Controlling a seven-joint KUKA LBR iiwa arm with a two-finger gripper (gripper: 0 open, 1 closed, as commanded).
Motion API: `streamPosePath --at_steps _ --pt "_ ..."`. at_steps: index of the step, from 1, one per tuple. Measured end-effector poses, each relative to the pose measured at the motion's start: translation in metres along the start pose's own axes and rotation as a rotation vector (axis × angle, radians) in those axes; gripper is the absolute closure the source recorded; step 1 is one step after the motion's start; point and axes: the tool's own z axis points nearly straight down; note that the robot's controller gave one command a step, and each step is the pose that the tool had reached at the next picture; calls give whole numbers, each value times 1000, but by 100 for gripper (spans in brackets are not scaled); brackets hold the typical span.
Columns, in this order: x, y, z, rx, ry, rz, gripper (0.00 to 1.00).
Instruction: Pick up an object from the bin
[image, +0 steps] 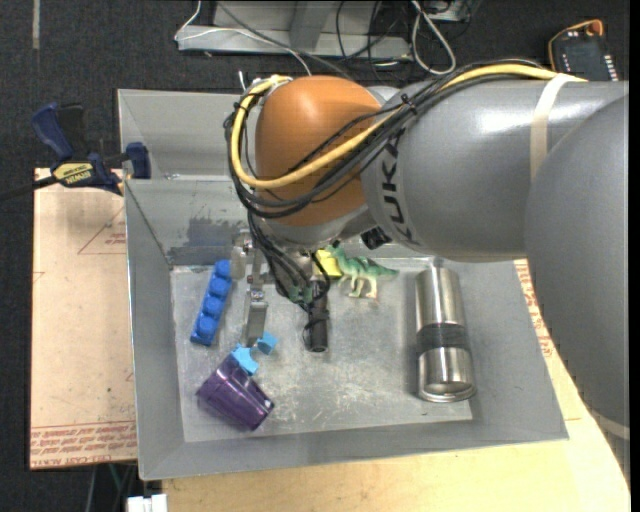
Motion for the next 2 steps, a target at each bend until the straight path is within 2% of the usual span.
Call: streamPosePath --at_steps 1,2 --pt "-2 -1 -5 -1 -8 4 0" --pt "-26 8 82 -1 -9 -327 0"
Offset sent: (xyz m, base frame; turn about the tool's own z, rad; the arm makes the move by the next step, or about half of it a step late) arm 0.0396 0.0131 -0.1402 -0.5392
